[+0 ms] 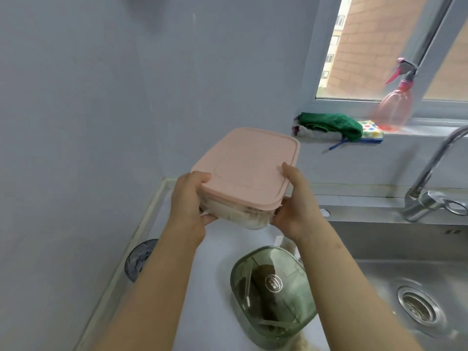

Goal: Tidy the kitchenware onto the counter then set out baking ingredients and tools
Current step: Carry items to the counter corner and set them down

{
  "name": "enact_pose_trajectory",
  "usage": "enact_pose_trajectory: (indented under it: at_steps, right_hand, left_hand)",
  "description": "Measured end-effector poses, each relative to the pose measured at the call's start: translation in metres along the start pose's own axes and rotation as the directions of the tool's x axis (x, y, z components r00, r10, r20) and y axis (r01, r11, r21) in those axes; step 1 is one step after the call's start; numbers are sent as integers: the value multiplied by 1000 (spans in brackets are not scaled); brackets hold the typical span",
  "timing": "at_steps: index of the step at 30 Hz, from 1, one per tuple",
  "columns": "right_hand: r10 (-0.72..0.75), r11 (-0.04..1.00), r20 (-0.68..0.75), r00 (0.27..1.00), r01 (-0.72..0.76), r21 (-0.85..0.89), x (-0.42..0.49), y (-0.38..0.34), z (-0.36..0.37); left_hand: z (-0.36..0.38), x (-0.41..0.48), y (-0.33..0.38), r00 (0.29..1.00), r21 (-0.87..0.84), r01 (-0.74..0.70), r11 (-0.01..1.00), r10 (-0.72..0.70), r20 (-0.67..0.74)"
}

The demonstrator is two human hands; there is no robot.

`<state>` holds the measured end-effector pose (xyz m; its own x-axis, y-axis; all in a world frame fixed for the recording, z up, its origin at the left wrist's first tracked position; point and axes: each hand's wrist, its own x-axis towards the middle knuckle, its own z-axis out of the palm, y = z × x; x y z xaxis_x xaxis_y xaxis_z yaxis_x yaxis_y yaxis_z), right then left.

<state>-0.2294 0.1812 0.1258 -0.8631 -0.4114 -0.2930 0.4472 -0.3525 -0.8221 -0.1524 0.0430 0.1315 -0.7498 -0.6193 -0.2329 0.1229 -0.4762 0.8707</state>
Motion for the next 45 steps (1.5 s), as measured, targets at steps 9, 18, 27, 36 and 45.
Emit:
enact_pose_trajectory:
  at_steps: [9, 18, 27, 36, 45]
  right_hand:
    - [-178, 947, -193, 965, 222, 234, -63, 2, -46]
    - [-238, 873, -533, 812, 419, 249, -159, -13, -126]
    - [-233, 821, -776, 585, 546, 165, -358, 2, -232]
    - [-120, 692, -911, 395, 691, 208, -574, 51, -292]
    - [-39, 507, -986, 163, 853, 121, -714, 81, -338]
  left_hand:
    - [55, -54, -36, 995, -154, 94, 984, -86, 56]
    - [115, -149, -95, 881, 81, 268, 960, -278, 383]
    - [151, -309, -177, 591, 403, 413, 817, -577, 563]
    - [150, -498, -243, 234, 666, 388, 638, -767, 598]
    - [169, -655, -303, -36, 806, 230, 545, -823, 567]
